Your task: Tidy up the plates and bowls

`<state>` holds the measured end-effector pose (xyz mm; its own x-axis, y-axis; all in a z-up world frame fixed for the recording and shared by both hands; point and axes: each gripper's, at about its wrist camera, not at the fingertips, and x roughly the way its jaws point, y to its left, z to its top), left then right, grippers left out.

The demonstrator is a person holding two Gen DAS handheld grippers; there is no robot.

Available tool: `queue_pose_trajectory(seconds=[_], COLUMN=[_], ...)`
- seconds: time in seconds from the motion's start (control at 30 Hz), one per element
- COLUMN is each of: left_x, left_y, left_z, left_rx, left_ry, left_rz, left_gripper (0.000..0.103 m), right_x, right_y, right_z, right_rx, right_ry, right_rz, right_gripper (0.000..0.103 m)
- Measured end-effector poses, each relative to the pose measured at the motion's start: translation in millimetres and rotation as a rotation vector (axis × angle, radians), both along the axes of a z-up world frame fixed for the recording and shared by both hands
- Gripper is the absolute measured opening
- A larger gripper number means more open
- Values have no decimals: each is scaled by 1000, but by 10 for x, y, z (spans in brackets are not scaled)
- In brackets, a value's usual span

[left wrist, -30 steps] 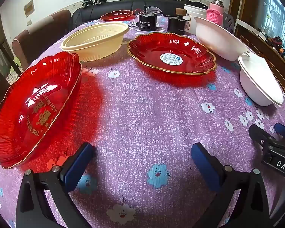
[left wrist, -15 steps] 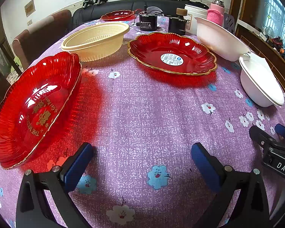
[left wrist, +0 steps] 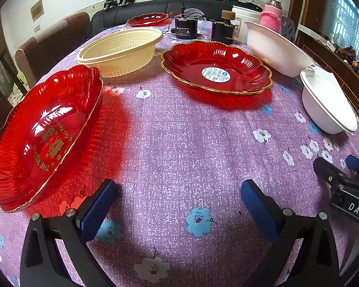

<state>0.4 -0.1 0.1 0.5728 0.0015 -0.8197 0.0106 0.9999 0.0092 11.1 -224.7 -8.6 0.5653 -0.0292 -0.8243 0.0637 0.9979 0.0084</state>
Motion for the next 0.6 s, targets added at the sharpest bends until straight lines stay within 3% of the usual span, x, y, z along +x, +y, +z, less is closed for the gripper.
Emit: queue_pose_trajectory(seconds=[0.5, 0.6], left_x=[8, 9], left_y=[-9, -4], left_z=[7, 9], left_rx=[0, -1], left_ry=[15, 20], left_rz=[-14, -11], left_gripper=[103, 103], right_x=[-4, -33], right_y=[-6, -42], right_z=[0, 6], right_rx=[8, 26], right_ry=[1, 44], right_rz=[0, 1], right_gripper=[102, 102])
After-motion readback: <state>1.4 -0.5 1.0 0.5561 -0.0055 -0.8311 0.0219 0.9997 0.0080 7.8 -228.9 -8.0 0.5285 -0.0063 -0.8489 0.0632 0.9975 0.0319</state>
